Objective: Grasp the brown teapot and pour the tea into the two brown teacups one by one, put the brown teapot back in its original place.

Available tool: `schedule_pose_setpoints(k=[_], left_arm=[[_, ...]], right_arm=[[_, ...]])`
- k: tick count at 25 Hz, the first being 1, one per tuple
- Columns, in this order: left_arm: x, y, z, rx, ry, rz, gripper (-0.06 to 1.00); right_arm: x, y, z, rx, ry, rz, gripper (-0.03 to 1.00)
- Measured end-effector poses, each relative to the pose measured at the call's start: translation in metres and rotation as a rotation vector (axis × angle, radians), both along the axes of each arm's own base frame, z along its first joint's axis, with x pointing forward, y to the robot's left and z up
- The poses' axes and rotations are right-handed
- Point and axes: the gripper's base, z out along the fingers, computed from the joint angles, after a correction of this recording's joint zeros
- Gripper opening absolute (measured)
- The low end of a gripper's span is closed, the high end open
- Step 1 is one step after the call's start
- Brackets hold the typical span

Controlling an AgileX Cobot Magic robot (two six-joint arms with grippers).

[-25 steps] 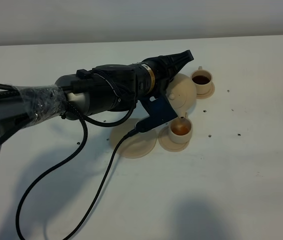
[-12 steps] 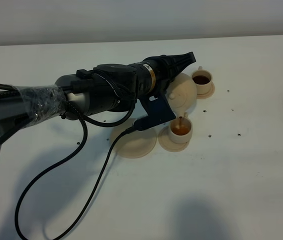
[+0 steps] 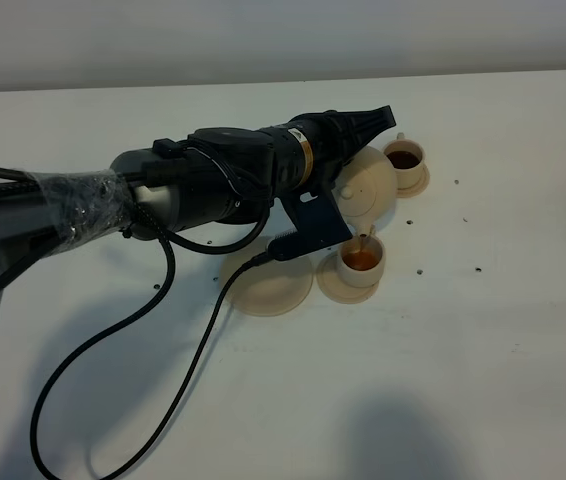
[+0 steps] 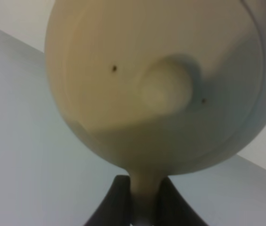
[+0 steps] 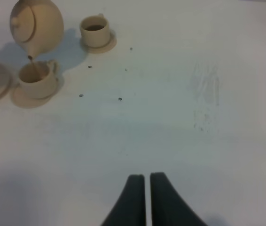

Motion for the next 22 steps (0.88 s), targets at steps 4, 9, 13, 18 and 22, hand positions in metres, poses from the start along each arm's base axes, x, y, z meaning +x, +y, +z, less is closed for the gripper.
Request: schedule_pose_setpoints(k=[4, 9, 13, 18, 22], left_arm=[[-0.0002, -0.0003, 0.0, 0.002, -0.001, -0.002, 0.08], [-0.0006, -0.0013, 0.0005, 0.027, -0.022, -0.027, 0.08], [-0.0008, -0.002, 0.0009, 0.049, -0.041, -0.047, 0.08], [-0.0007, -0.0021, 0.001, 0.059, -0.049, -0.057, 0.08], [-0.0006, -0.0025, 0.0015, 0.082, -0.07, -0.082, 0.08]], right_arm=[[0.0, 0.0, 0.0, 0.0, 0.0, 0.0, 0.03], [0.0, 0.0, 0.0, 0.0, 0.0, 0.0, 0.03], [0.0, 0.0, 0.0, 0.0, 0.0, 0.0, 0.03], [0.0, 0.0, 0.0, 0.0, 0.0, 0.0, 0.03], [0.0, 0.0, 0.0, 0.0, 0.0, 0.0, 0.03]])
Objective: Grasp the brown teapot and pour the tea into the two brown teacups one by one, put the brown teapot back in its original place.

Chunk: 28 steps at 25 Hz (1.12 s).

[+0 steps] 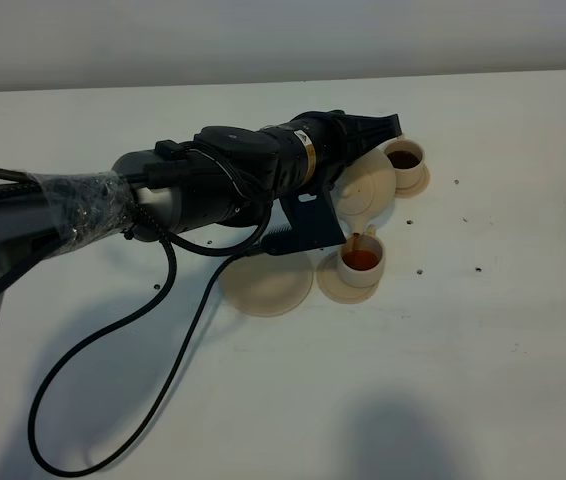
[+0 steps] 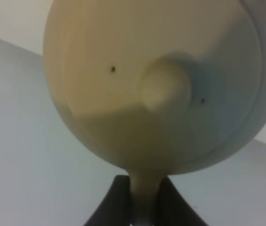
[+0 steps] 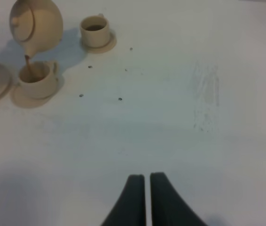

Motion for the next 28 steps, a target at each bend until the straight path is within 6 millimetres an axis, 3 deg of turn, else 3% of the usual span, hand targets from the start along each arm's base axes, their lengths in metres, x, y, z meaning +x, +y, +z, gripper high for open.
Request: schedule_pose_setpoints(k=[28], left_arm=[[-0.0014, -0.0028, 0.0004, 0.016, -0.017, -0.053, 0.08]], right_arm=[[0.0, 0.0, 0.0, 0.0, 0.0, 0.0, 0.03]])
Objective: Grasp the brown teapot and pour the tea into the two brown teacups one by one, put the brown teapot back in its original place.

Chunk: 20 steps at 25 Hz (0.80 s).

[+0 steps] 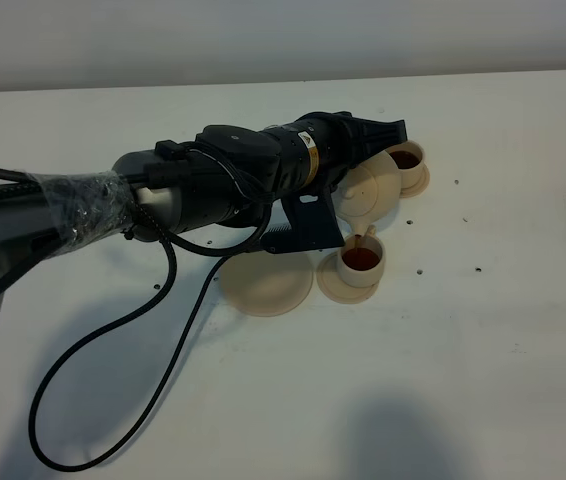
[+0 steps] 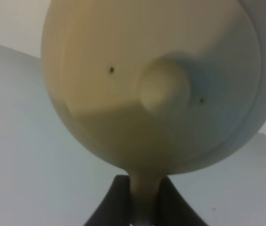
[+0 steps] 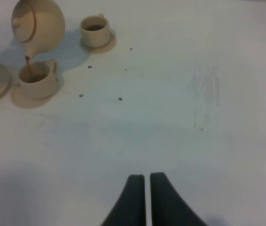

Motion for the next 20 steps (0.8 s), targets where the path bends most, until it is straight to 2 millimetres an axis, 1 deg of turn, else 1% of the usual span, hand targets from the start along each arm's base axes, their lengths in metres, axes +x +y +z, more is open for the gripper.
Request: schedule_pose_setpoints(k=[20], left_arm=[[-0.0008, -0.0012, 0.0, -0.003, 0.002, -0.012, 0.08]], right_arm=[[0.0, 0.0, 0.0, 0.0, 0.0, 0.0, 0.03]])
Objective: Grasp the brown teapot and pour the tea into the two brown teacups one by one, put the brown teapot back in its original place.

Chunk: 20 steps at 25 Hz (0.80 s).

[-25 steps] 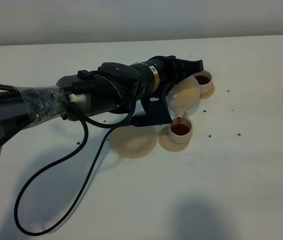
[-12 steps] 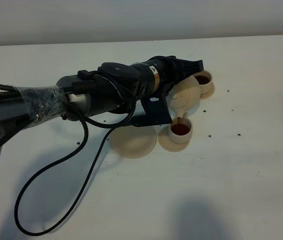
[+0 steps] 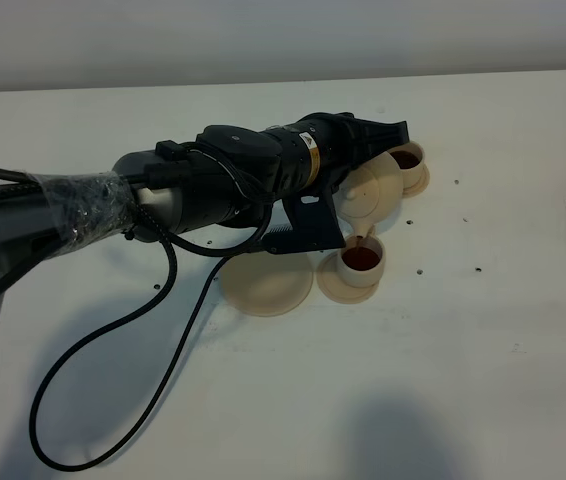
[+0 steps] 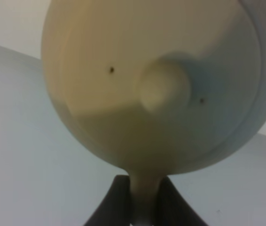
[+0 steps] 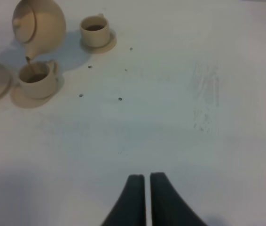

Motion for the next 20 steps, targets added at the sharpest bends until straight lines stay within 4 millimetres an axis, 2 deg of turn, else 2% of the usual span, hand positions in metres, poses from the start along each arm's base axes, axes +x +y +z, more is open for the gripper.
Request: schedule_pose_setpoints(k=[20], left_arm=[[0.0, 0.0, 0.0, 0.015, -0.01, -0.012, 0.08]], right_arm=[[0.0, 0.0, 0.0, 0.0, 0.0, 0.0, 0.03]])
